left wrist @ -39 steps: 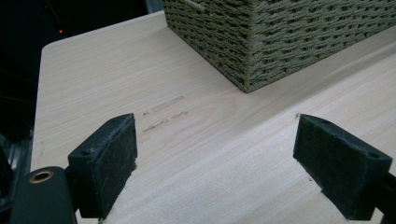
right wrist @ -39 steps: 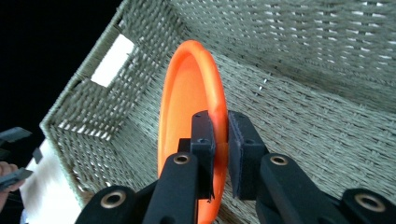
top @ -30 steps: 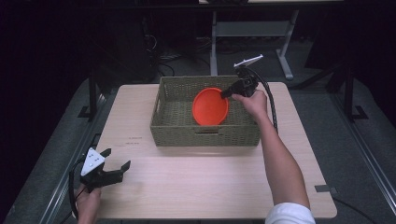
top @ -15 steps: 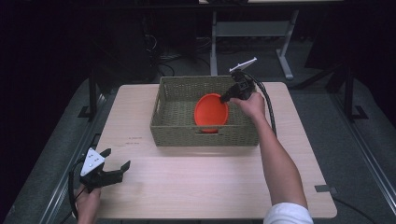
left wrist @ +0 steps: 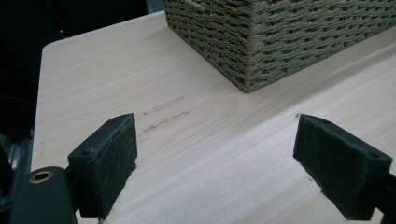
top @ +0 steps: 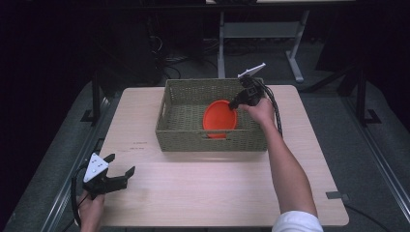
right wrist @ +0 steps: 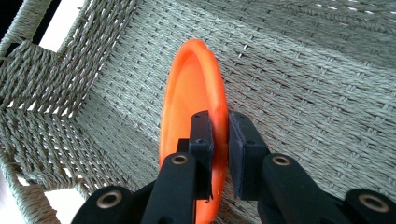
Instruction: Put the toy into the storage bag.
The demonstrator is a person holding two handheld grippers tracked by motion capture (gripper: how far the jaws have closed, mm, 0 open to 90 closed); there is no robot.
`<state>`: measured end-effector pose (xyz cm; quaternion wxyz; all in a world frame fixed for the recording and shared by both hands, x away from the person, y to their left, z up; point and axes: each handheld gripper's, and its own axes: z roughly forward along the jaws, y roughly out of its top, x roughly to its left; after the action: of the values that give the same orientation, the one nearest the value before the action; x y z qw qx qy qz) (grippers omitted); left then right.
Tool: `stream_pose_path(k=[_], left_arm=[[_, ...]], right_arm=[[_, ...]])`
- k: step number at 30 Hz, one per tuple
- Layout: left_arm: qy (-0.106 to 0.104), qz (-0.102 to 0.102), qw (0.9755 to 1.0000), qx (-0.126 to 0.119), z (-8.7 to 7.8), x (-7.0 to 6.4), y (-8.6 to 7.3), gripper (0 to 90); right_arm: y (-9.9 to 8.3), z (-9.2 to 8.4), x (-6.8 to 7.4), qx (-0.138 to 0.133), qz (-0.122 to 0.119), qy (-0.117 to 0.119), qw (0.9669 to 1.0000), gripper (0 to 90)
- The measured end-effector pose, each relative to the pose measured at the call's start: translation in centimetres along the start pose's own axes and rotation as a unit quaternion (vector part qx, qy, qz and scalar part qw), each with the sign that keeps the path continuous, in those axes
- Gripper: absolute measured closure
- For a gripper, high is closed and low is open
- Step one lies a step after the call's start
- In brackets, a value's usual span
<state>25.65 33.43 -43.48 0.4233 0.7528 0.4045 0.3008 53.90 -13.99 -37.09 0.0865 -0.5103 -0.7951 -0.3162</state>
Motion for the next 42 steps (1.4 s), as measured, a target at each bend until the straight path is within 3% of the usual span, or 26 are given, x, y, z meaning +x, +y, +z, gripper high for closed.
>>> stream_pose_path(k=[6,21,23,28,34,38,42], left_arm=[[-0.002,0.0,1.0,0.0,0.2,-0.1,0.1,13.0],[-0.002,0.004,1.0,0.001,0.4,0.0,0.2,13.0],[-0.002,0.001,1.0,0.0,0.3,0.0,0.1,13.0],[-0.001,0.005,1.0,0.001,0.2,-0.1,0.1,13.0],[-0.003,0.006,1.0,0.001,0.1,-0.2,0.1,13.0],[0.0,0.008,1.0,0.003,0.1,-0.2,0.1,13.0],[-0.001,0.004,1.0,0.002,0.0,-0.3,0.0,13.0]], right_arm=[[0.0,-0.1,0.0,0.006,0.003,-0.004,1.0,75.5],[-0.2,-0.5,-0.2,0.014,0.014,-0.049,0.9986,65.3],[-0.2,-0.7,-0.4,0.008,0.018,-0.026,0.9995,65.2],[-0.3,-1.0,0.2,0.005,0.003,-0.021,0.9998,62.5],[-0.6,-2.1,0.6,-0.011,-0.007,0.017,0.9998,59.8],[-0.8,-3.0,1.0,-0.021,-0.013,0.03,0.9992,57.5],[-1.4,-3.7,0.9,-0.034,-0.004,0.049,0.9982,54.7]])
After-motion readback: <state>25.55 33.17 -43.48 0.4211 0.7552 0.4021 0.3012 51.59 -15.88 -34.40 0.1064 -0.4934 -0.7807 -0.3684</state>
